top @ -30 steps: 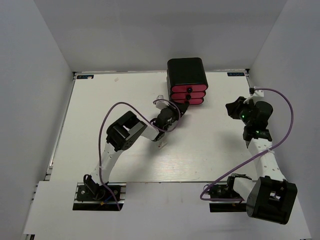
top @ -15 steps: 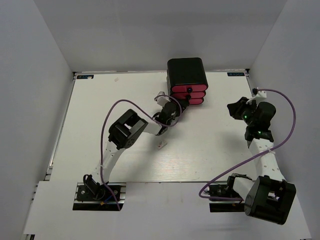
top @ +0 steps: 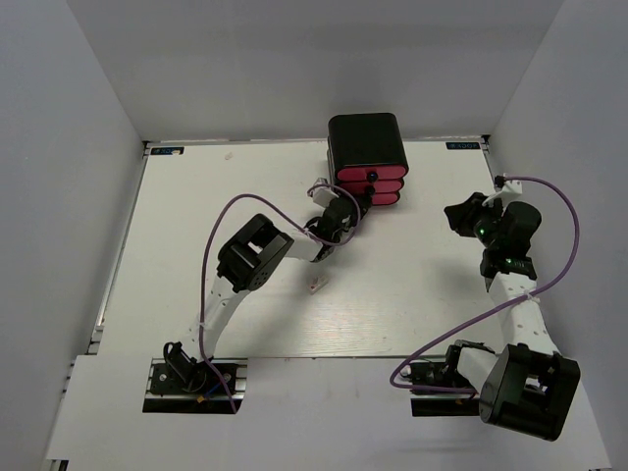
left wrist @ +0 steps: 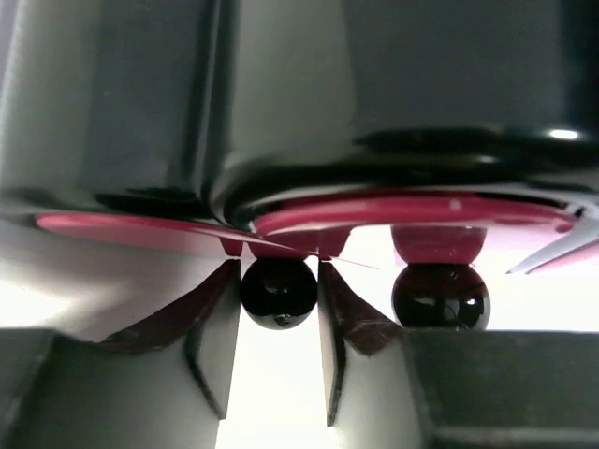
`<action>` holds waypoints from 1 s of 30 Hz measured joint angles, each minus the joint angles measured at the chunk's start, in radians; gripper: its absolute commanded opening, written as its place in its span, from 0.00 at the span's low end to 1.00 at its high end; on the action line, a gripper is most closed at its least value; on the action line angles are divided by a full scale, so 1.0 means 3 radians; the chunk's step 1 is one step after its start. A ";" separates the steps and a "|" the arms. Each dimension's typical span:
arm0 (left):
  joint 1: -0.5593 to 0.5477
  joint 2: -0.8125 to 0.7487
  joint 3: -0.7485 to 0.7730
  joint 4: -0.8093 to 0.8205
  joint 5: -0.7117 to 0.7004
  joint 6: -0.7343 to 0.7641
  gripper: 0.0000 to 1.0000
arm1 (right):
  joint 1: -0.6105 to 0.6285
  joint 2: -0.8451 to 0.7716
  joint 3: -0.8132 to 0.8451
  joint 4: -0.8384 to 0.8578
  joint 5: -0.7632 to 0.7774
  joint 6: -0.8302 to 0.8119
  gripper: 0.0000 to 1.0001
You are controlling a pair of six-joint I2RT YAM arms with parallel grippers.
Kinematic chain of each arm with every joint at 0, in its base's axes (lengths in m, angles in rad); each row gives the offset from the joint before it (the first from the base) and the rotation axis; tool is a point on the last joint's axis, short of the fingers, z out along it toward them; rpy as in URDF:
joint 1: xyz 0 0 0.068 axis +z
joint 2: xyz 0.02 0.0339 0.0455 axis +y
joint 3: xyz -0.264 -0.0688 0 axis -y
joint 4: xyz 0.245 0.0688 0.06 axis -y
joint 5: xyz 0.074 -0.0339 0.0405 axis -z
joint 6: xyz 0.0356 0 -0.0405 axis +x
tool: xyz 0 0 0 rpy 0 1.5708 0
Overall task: Sort the stationery into containers
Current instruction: Open the drawer in the storage box.
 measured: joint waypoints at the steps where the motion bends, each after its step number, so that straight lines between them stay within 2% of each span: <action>1: -0.0001 0.0000 0.0011 -0.0013 -0.0006 0.0001 0.36 | -0.0004 0.0000 -0.0009 -0.0004 -0.0010 0.0003 0.31; 2: -0.0003 0.0000 0.0014 -0.0013 -0.0008 -0.0009 0.29 | -0.0008 0.0000 -0.0013 -0.0004 -0.0014 0.0004 0.31; 3: -0.0003 0.0000 0.0014 -0.0013 -0.0006 -0.0013 0.26 | -0.0011 0.0000 -0.0015 -0.0001 -0.0018 0.0005 0.31; 9: -0.0005 -0.0032 -0.0220 0.0264 0.0028 -0.0067 0.18 | -0.0011 0.0000 -0.0031 0.0022 -0.0036 0.0008 0.35; 13: -0.0047 -0.0223 -0.0665 0.0549 0.0053 -0.0095 0.17 | -0.0014 0.0000 -0.0064 0.0048 -0.0047 0.0006 0.36; 16: -0.0070 -0.0359 -0.0969 0.0706 0.0098 -0.0112 0.19 | -0.0014 0.0000 -0.0066 0.0052 -0.0065 0.0008 0.37; 18: -0.0088 -0.0404 -0.1081 0.0773 0.0134 -0.0116 0.25 | -0.0014 0.0000 -0.0067 0.0065 -0.0084 0.0006 0.40; 21: -0.0097 -0.0443 -0.1150 0.0790 0.0191 -0.0113 0.38 | -0.0014 0.0000 -0.0088 0.0094 -0.0100 0.0006 0.45; 22: -0.0095 -0.0456 -0.1158 0.0782 0.0215 -0.0109 0.49 | -0.0014 0.0000 -0.0103 0.0097 -0.0107 0.0009 0.47; 25: -0.0093 -0.0496 -0.1179 0.0676 0.0300 -0.0075 0.69 | -0.0018 0.0001 -0.0139 0.0099 -0.0135 0.0003 0.52; 30: -0.0088 -0.0675 -0.1226 0.0470 0.0450 0.0043 0.73 | -0.0027 0.0005 -0.0160 0.0113 -0.0193 -0.0013 0.52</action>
